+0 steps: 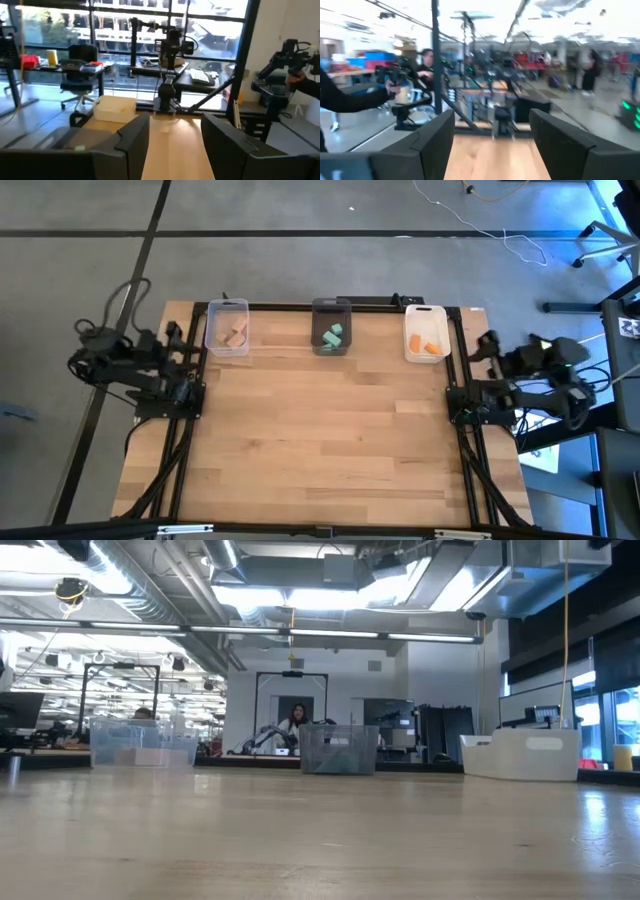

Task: Sort & place blocks by color
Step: Return to Home Position

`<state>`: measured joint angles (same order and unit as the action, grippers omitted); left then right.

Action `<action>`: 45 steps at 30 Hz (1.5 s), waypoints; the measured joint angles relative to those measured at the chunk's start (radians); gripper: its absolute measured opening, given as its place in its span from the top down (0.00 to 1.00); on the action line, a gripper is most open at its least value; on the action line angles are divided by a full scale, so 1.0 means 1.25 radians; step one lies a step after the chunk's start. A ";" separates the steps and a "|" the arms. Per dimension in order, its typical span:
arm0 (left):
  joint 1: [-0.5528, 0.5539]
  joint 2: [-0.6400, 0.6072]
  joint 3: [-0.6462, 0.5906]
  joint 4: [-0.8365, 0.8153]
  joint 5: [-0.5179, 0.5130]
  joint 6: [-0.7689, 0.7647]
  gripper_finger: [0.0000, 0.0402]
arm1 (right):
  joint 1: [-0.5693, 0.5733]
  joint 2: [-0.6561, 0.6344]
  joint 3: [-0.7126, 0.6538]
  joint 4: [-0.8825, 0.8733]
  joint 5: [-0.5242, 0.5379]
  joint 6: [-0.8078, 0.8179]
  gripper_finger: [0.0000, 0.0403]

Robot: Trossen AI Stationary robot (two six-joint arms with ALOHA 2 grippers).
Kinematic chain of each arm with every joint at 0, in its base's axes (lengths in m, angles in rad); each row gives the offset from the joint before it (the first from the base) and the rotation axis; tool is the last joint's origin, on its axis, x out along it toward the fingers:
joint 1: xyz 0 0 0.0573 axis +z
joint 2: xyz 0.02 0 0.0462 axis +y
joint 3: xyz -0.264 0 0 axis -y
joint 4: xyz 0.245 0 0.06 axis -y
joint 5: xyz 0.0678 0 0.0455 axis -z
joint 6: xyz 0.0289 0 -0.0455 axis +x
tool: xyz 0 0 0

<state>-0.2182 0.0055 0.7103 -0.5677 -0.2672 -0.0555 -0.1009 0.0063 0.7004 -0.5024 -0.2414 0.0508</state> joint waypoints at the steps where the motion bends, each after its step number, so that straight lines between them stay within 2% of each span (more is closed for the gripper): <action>1: 0.000 0.000 -0.023 0.027 0.006 0.007 0.58 | 0.000 0.000 -0.032 0.046 -0.016 -0.004 0.36; 4: 0.000 0.000 -0.090 0.124 0.015 0.031 0.58 | 0.000 0.000 -0.122 0.132 -0.036 -0.005 0.36; 8: 0.000 0.000 -0.152 0.177 0.016 0.031 0.58 | 0.000 0.001 -0.221 0.202 -0.038 0.025 0.36; 18: 0.000 0.000 -0.261 0.236 -0.007 0.031 0.58 | 0.000 0.000 -0.378 0.353 -0.044 0.064 0.36; 23: 0.000 0.000 -0.302 0.283 -0.009 0.029 0.58 | 0.000 0.000 -0.436 0.412 -0.081 0.081 0.36; 33: 0.000 0.001 -0.362 0.284 -0.029 0.006 0.58 | 0.000 0.000 -0.551 0.496 -0.054 0.079 0.36; 39: 0.000 0.001 -0.411 0.296 -0.051 -0.017 0.58 | 0.000 0.002 -0.555 0.456 -0.020 0.074 0.36; 45: 0.000 0.001 -0.464 0.356 -0.051 0.021 0.58 | 0.000 0.003 -0.555 0.451 0.004 0.039 0.36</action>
<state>-0.2180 0.0063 0.1302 -0.1231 -0.3309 -0.0292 -0.1009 0.0097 0.0071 0.0610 -0.2369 0.1001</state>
